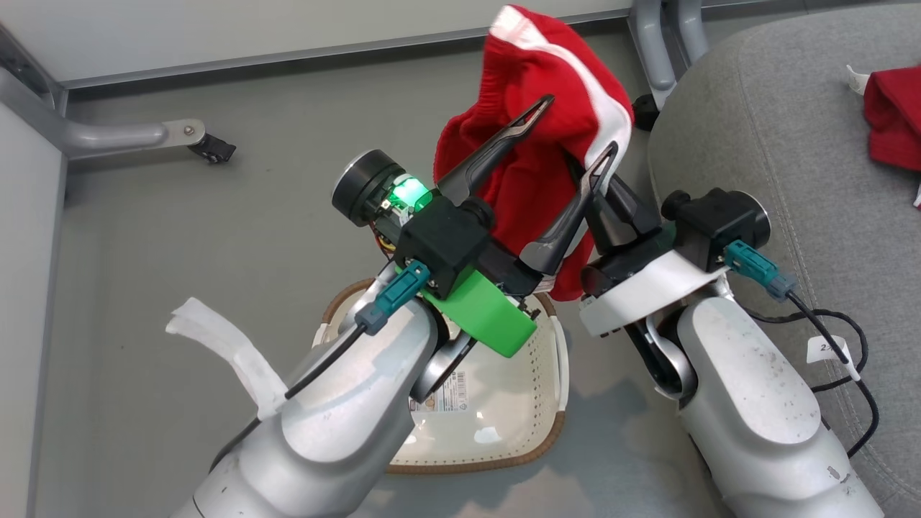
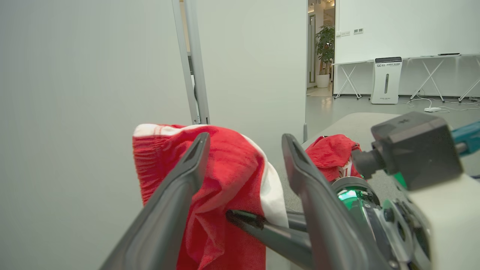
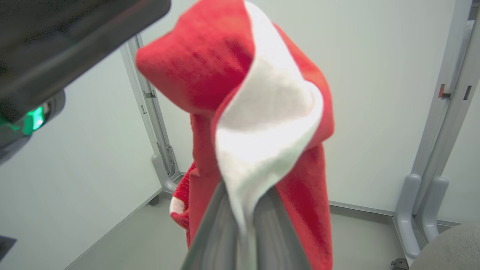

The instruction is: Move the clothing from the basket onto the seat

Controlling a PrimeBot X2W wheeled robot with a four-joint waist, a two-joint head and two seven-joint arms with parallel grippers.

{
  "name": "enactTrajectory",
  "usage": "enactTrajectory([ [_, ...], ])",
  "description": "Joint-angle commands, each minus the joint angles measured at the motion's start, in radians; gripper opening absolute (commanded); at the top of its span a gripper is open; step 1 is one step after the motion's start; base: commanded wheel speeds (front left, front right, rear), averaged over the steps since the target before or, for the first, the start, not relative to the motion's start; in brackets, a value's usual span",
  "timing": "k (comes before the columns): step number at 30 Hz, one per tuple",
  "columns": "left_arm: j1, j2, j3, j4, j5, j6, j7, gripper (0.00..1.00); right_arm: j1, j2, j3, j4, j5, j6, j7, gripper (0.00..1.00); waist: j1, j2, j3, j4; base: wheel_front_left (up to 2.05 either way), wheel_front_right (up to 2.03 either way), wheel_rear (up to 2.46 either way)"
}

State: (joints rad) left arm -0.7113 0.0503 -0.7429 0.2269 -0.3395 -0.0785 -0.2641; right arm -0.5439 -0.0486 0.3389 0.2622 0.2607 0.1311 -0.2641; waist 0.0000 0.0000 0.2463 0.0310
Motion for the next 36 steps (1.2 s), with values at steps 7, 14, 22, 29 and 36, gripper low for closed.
enactTrajectory([
  [7,-0.002,0.000,0.003,0.010,0.014,0.005,0.000,1.00,-0.004,-0.003,-0.052,-0.008,-0.015,-0.001,0.000,0.00,0.0000,0.0000,0.011,-0.005,0.00,0.00,0.00],
  [14,-0.003,0.000,0.007,0.027,0.034,0.000,0.000,1.00,0.009,-0.003,-0.101,-0.013,-0.022,-0.001,0.000,0.00,0.0000,0.0000,0.025,-0.042,0.00,0.00,0.00],
  [22,-0.007,0.001,0.005,0.052,0.064,-0.016,0.000,1.00,0.050,-0.003,-0.168,-0.043,-0.028,-0.001,0.000,0.00,0.0000,0.0000,0.044,-0.117,0.00,0.00,0.00],
  [29,-0.009,0.002,-0.002,0.068,0.075,-0.026,0.000,1.00,0.097,-0.003,-0.229,-0.074,-0.034,-0.001,0.000,0.00,0.0000,0.0000,0.063,-0.183,0.00,0.00,0.00],
  [36,-0.012,0.006,-0.011,0.082,0.078,-0.034,0.000,1.00,0.140,-0.003,-0.291,-0.108,-0.019,-0.001,0.000,0.00,0.0000,0.0000,0.078,-0.246,0.00,0.00,0.00],
])
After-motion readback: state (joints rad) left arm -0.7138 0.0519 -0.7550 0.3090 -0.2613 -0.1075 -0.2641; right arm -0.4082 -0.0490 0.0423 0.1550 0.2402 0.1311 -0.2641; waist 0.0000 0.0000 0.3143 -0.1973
